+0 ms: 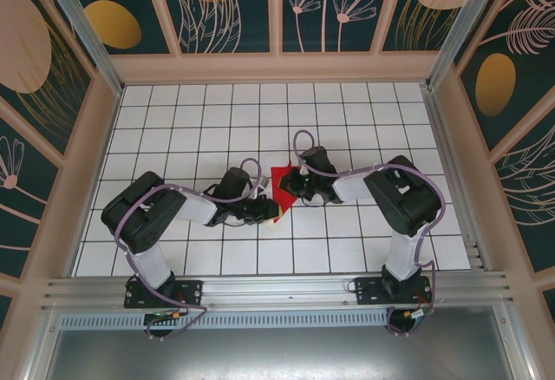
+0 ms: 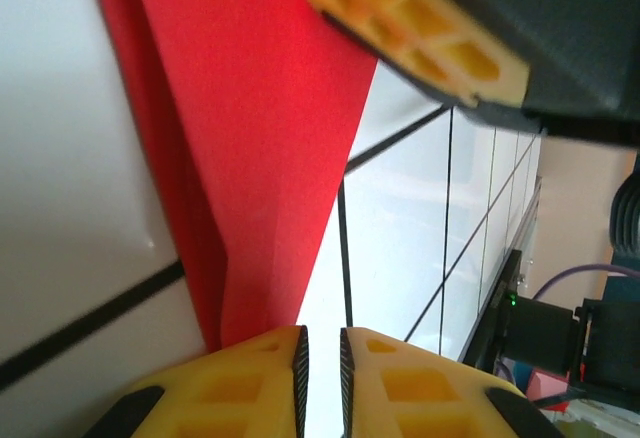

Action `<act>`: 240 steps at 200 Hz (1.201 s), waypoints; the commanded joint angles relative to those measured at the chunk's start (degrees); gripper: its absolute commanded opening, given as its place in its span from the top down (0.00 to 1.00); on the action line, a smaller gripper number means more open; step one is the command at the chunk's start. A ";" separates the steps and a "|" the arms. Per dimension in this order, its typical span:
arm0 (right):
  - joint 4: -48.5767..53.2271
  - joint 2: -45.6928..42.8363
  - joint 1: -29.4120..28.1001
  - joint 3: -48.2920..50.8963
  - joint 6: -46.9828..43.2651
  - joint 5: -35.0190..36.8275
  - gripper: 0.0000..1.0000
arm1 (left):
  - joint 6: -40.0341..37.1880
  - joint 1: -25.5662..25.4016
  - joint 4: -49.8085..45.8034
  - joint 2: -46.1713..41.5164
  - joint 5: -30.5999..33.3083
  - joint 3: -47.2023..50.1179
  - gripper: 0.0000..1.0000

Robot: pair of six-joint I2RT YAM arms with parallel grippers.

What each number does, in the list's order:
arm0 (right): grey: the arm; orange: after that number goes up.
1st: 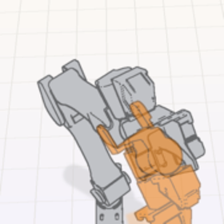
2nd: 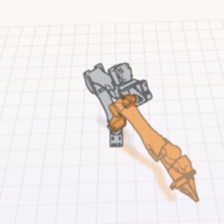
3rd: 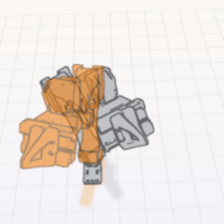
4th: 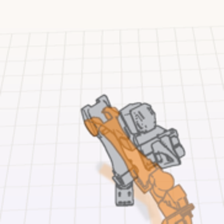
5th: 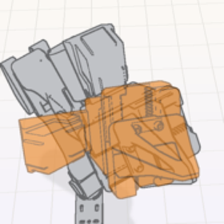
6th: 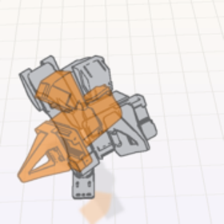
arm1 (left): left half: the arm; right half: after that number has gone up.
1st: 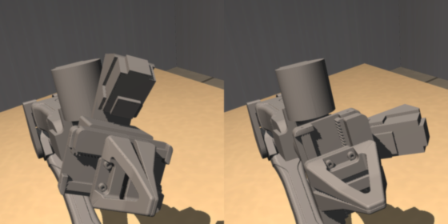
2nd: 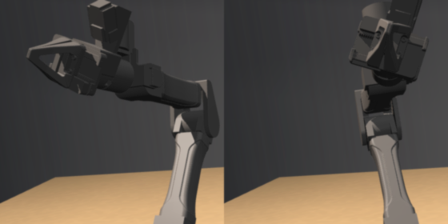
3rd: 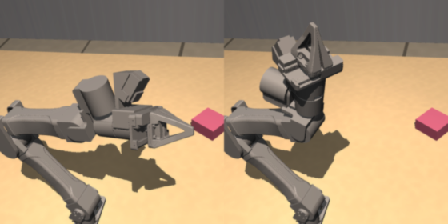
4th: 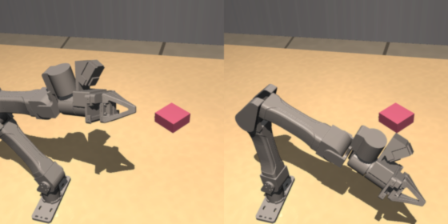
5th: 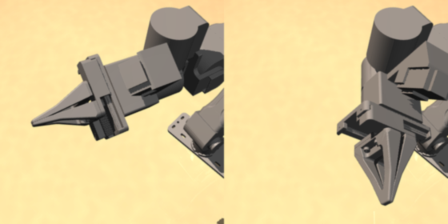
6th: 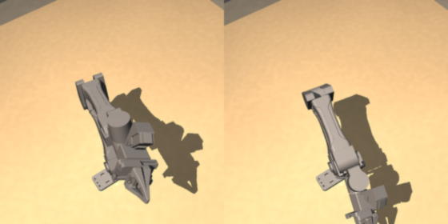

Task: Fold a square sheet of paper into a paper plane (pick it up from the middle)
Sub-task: Fourth fold the wing at the center of the table.

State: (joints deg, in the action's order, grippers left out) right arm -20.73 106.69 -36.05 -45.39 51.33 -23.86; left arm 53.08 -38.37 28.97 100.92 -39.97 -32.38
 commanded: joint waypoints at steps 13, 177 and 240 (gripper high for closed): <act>9.83 5.78 -0.99 2.21 -1.39 5.40 0.92 | 1.20 -0.65 -5.53 -8.00 -3.41 4.10 0.80; 9.44 5.72 -1.04 2.32 -1.80 4.98 0.92 | 1.72 0.67 -9.80 1.25 5.60 -9.21 0.81; 9.97 6.11 -0.96 1.73 -1.87 5.31 0.92 | -0.99 0.52 -14.05 4.15 4.07 -4.68 0.82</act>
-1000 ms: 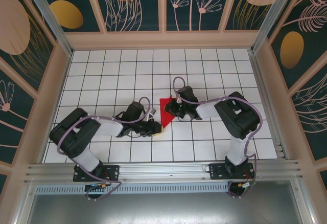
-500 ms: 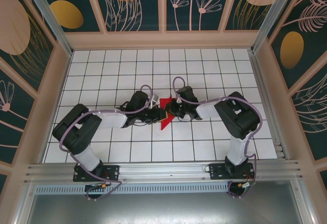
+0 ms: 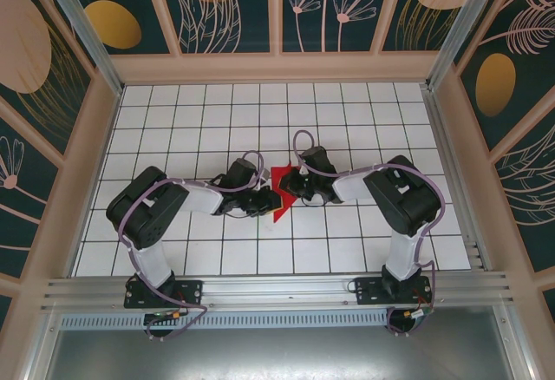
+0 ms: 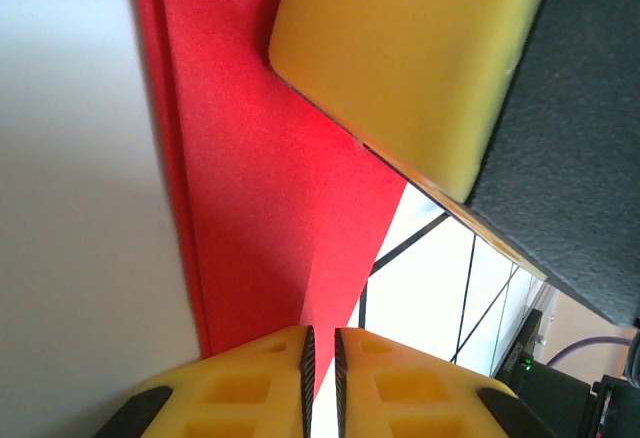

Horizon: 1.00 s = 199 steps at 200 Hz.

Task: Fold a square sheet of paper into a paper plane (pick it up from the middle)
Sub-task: Fourth fold the wing at the center of the table.

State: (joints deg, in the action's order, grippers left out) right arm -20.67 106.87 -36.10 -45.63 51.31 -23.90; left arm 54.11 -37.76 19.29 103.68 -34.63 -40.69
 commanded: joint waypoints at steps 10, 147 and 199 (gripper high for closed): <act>10.00 5.98 -0.93 1.81 -1.83 5.42 0.92 | -2.39 -0.12 -4.27 0.90 -1.96 4.99 0.82; 11.04 5.64 -1.05 1.96 -1.91 6.17 0.92 | -16.46 -1.63 -19.75 -0.58 -6.03 6.29 0.84; 11.40 5.43 -1.06 2.37 -1.92 6.39 0.92 | -17.85 -2.67 -21.10 -1.27 -6.42 6.75 0.84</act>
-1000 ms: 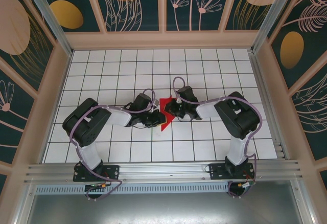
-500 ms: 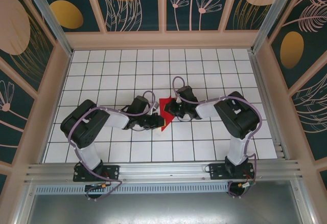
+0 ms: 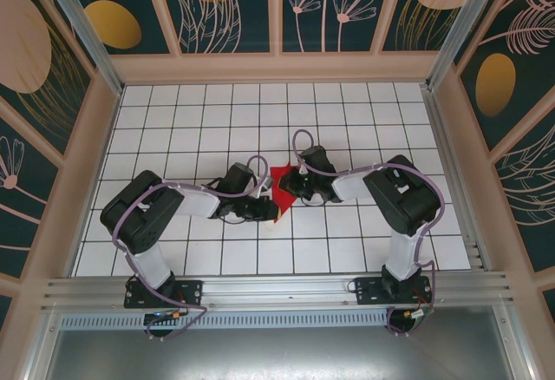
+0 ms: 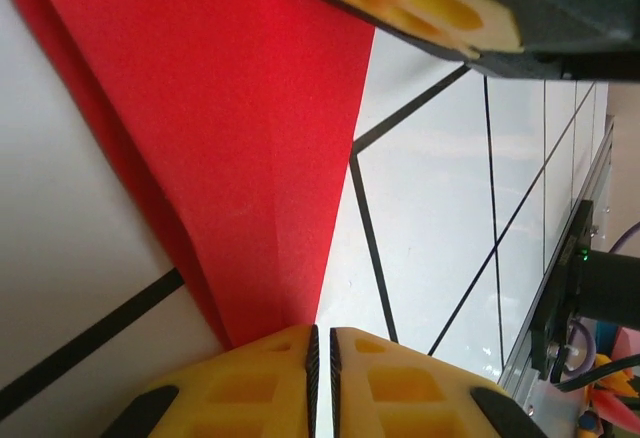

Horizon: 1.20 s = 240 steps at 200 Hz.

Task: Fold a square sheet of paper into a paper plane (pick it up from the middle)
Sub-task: Fourth fold the wing at the center of the table.

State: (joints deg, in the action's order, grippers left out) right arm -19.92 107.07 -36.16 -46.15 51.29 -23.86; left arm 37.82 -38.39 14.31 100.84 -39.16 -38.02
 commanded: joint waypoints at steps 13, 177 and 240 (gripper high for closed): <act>10.51 5.15 -0.95 3.08 -1.83 6.37 0.92 | -2.11 -2.27 -16.83 1.56 -1.99 4.05 0.84; 3.18 1.71 -5.44 8.63 11.38 11.02 0.91 | 17.80 0.15 -1.70 -21.54 9.53 8.56 0.84; 3.20 1.09 -7.34 8.45 13.58 13.48 0.90 | 24.91 0.20 9.94 -11.96 13.60 3.83 0.84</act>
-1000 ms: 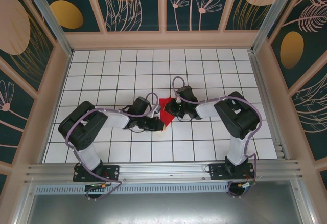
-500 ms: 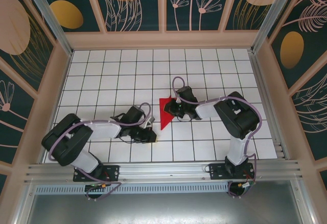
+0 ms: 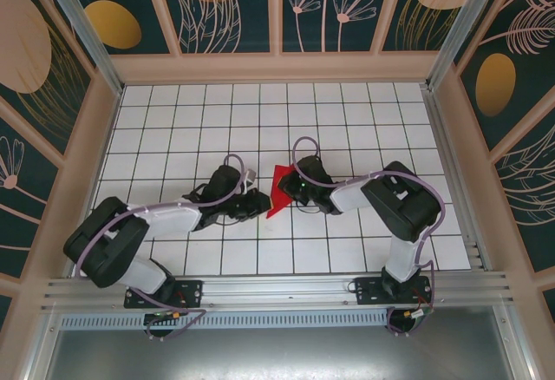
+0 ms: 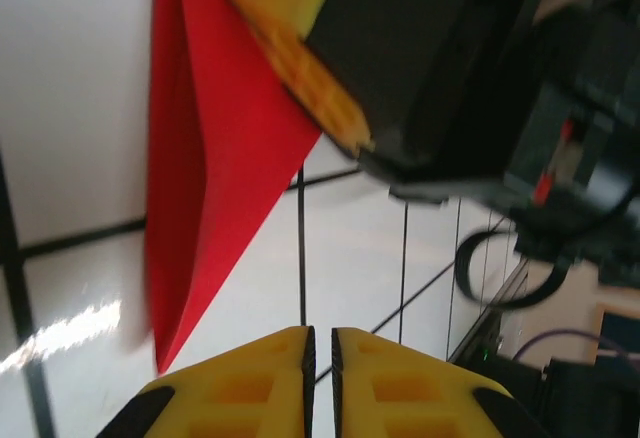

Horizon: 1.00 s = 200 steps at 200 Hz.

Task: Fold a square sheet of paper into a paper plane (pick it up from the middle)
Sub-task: Fourth fold the wing at the center of the table.

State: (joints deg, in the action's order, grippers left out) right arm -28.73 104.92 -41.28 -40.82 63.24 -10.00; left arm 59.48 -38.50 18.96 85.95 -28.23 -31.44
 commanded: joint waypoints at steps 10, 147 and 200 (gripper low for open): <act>12.03 3.21 -2.23 3.11 1.62 -0.37 0.90 | 2.93 0.29 4.44 4.02 3.53 -3.68 0.84; 12.54 2.57 -0.53 0.39 -2.90 -1.94 0.88 | 0.96 0.28 -0.67 15.05 7.19 -2.59 0.91; 12.09 -1.66 5.17 -3.27 -10.93 -5.77 0.84 | -1.88 0.18 -4.03 16.15 8.89 1.14 0.97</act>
State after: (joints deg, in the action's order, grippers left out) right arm -23.38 104.66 -39.40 -43.66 58.28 -13.74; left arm 60.25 -38.50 23.97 99.18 -22.48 -34.41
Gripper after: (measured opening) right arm 0.150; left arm 0.071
